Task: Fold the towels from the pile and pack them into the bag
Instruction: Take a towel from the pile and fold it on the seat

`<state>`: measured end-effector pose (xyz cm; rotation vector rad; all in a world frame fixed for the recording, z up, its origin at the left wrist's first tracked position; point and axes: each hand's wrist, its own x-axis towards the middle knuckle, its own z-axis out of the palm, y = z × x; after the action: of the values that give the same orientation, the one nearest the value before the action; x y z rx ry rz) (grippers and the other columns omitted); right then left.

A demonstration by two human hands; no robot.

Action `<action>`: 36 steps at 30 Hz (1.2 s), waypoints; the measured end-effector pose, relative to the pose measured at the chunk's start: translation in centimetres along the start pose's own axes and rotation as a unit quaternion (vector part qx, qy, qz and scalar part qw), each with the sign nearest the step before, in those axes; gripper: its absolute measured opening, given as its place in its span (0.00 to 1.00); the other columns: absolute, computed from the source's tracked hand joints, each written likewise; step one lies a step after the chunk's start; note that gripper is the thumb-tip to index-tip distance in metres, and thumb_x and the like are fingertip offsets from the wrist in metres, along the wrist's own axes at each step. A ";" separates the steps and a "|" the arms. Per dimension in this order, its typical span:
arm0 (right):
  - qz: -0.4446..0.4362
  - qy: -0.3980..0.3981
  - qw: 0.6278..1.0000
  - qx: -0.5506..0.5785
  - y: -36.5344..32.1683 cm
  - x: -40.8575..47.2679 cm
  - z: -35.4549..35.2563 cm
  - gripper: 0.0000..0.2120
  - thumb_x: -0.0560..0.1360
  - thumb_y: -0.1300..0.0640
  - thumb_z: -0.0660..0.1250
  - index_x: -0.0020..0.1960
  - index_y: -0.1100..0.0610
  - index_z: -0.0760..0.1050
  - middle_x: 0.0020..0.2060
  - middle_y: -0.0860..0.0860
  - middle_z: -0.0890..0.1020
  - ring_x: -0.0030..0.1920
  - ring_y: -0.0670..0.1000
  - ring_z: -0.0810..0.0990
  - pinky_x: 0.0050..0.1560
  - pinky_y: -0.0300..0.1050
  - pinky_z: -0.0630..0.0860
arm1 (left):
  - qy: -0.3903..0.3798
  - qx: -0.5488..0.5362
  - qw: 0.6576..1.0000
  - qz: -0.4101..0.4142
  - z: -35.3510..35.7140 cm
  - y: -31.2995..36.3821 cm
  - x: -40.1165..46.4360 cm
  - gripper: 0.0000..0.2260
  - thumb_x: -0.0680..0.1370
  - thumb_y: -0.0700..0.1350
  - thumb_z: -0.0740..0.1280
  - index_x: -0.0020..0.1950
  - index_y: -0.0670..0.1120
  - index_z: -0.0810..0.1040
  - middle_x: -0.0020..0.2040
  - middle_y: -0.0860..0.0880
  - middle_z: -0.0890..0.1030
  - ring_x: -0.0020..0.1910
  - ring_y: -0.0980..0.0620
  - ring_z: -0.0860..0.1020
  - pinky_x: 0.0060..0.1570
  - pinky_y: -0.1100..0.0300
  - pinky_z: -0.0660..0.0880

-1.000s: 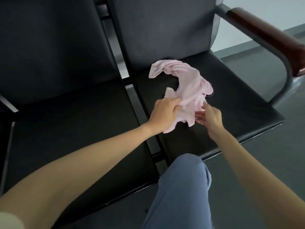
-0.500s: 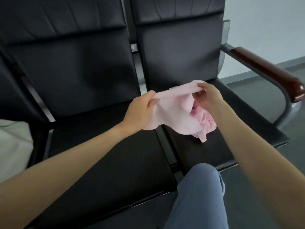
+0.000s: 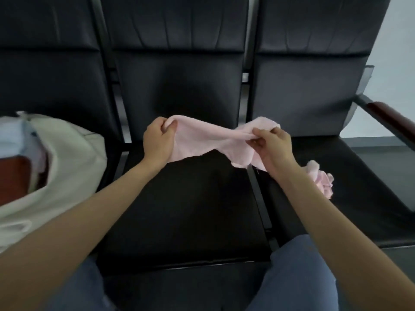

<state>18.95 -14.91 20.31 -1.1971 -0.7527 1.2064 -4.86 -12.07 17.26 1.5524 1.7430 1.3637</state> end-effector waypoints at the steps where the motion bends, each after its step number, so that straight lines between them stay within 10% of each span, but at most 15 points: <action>1: 0.021 -0.001 1.000 -0.006 1.9 -0.8 0.7 0.01 0.76 0.68 0.65 0.47 0.64 0.75 0.38 0.56 0.82 0.43 0.52 0.83 0.47 0.45 0.80 | 0.008 0.011 1.000 -0.009 -1.0 -1.2 -0.3 0.08 0.81 0.46 0.61 0.50 0.44 0.77 0.44 0.52 0.76 0.40 0.60 0.72 0.37 0.69 0.66; 10: 0.278 -0.116 0.936 -0.180 18.5 -9.4 3.9 0.14 0.73 0.69 0.69 0.57 0.67 0.72 0.54 0.60 0.79 0.43 0.53 0.84 0.37 0.40 0.80 | -0.084 0.157 0.971 -0.161 -8.2 -13.5 -5.1 0.08 0.77 0.41 0.62 0.50 0.45 0.80 0.50 0.44 0.82 0.50 0.45 0.78 0.50 0.54 0.74; 15: 0.376 -0.307 0.808 -0.333 19.8 -9.8 4.7 0.07 0.75 0.62 0.69 0.51 0.62 0.76 0.44 0.55 0.84 0.39 0.49 0.84 0.36 0.38 0.79 | -0.147 0.204 0.939 -0.236 -9.7 -18.1 -7.4 0.09 0.76 0.40 0.61 0.44 0.52 0.78 0.48 0.47 0.81 0.52 0.43 0.79 0.53 0.48 0.76; 17: 0.353 -0.352 0.743 -0.447 19.1 -8.2 4.9 0.07 0.76 0.57 0.69 0.48 0.61 0.80 0.38 0.51 0.85 0.32 0.45 0.79 0.31 0.35 0.73 | -0.148 0.222 0.925 -0.272 -9.8 -18.6 -8.0 0.12 0.74 0.38 0.59 0.43 0.54 0.78 0.48 0.49 0.81 0.53 0.44 0.78 0.56 0.47 0.76; 20: 0.236 -0.297 0.750 -0.542 19.0 -3.8 5.2 0.08 0.77 0.59 0.65 0.47 0.64 0.80 0.36 0.53 0.82 0.32 0.47 0.76 0.32 0.38 0.70 | -0.138 0.255 0.902 -0.321 -9.2 -19.0 -8.6 0.13 0.72 0.38 0.60 0.47 0.53 0.79 0.54 0.48 0.81 0.58 0.43 0.76 0.64 0.47 0.69; 25: 0.001 -0.200 0.693 -0.692 20.1 4.6 4.8 0.20 0.79 0.64 0.60 0.70 0.59 0.65 0.63 0.62 0.71 0.57 0.59 0.76 0.55 0.48 0.73 | -0.135 0.303 0.871 -0.363 -8.2 -19.5 -9.0 0.12 0.74 0.43 0.58 0.55 0.44 0.76 0.53 0.43 0.79 0.57 0.41 0.74 0.63 0.46 0.61; 30: -0.018 -0.254 0.609 -0.752 21.2 9.7 2.9 0.23 0.78 0.64 0.60 0.72 0.54 0.64 0.69 0.61 0.61 0.64 0.62 0.70 0.65 0.55 0.70 | -0.168 0.318 0.851 -0.382 -7.6 -19.1 -9.2 0.11 0.76 0.50 0.59 0.48 0.43 0.74 0.46 0.46 0.76 0.48 0.45 0.71 0.62 0.47 0.61; 33: -0.043 -0.219 0.627 -0.746 21.0 9.6 2.3 0.09 0.79 0.61 0.62 0.59 0.60 0.72 0.62 0.60 0.68 0.55 0.60 0.75 0.54 0.51 0.74 | -0.150 0.315 0.872 -0.344 -7.7 -19.1 -8.6 0.09 0.75 0.41 0.59 0.49 0.44 0.79 0.46 0.45 0.79 0.53 0.43 0.76 0.59 0.48 0.62; 36: -0.107 -0.129 0.761 -0.626 19.4 7.2 2.9 0.07 0.81 0.61 0.57 0.57 0.62 0.69 0.46 0.56 0.76 0.44 0.56 0.77 0.43 0.46 0.72 | -0.077 0.262 0.916 -0.295 -7.9 -18.4 -6.9 0.15 0.73 0.38 0.59 0.46 0.55 0.81 0.53 0.48 0.81 0.58 0.44 0.76 0.65 0.45 0.64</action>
<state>12.52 -8.67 1.46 -1.9173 -2.0307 0.5631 -18.48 -19.26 2.80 1.1533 2.3290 0.4891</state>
